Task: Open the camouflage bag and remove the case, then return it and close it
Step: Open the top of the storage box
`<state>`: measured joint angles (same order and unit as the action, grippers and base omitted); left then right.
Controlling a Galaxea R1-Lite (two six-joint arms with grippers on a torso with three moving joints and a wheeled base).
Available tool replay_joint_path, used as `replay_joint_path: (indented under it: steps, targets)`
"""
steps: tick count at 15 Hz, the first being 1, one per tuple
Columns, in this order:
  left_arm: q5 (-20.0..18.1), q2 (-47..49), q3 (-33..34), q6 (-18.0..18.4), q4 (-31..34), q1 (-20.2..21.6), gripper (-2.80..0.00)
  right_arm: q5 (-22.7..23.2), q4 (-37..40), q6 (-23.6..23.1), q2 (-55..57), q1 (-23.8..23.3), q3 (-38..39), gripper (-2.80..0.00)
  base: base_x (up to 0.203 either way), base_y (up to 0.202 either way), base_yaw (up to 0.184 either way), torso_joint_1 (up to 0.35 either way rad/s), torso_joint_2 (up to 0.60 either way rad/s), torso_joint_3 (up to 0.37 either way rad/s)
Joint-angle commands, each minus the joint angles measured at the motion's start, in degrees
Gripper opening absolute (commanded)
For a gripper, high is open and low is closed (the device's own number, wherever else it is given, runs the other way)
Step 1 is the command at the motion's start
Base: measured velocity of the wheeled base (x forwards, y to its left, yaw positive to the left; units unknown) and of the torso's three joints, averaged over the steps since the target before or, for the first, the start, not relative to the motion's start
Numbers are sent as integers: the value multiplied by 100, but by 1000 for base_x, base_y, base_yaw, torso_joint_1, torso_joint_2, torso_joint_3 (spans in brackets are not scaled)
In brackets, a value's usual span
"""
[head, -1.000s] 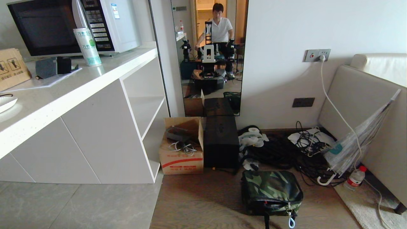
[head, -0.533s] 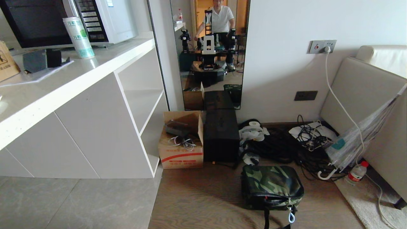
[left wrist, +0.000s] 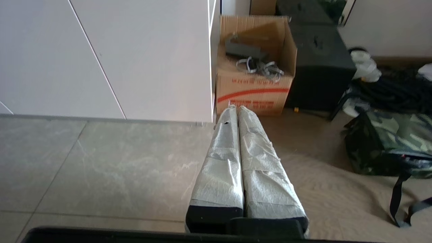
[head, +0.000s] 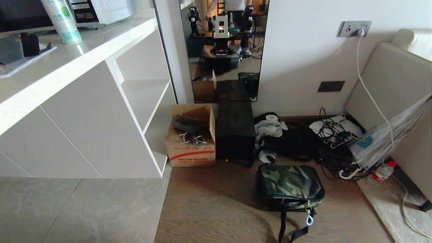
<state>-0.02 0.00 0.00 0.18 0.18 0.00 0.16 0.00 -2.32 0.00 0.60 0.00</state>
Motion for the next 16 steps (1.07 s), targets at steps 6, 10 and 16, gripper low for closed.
replay_joint_path:
  steps: [6,10,16]
  targets:
    - [2,9,-9,-1,-1,0,-280,-3,-5,-6,6,2,0,-280,0,0,0,2,4,-198]
    - [1,9,-5,-2,-1,0,-280,2,-6,-6,9,2,0,-280,0,0,0,2,1,-197]
    - [2,9,0,-1,-1,0,-280,2,0,-6,9,2,0,-280,0,0,0,3,2,-202]
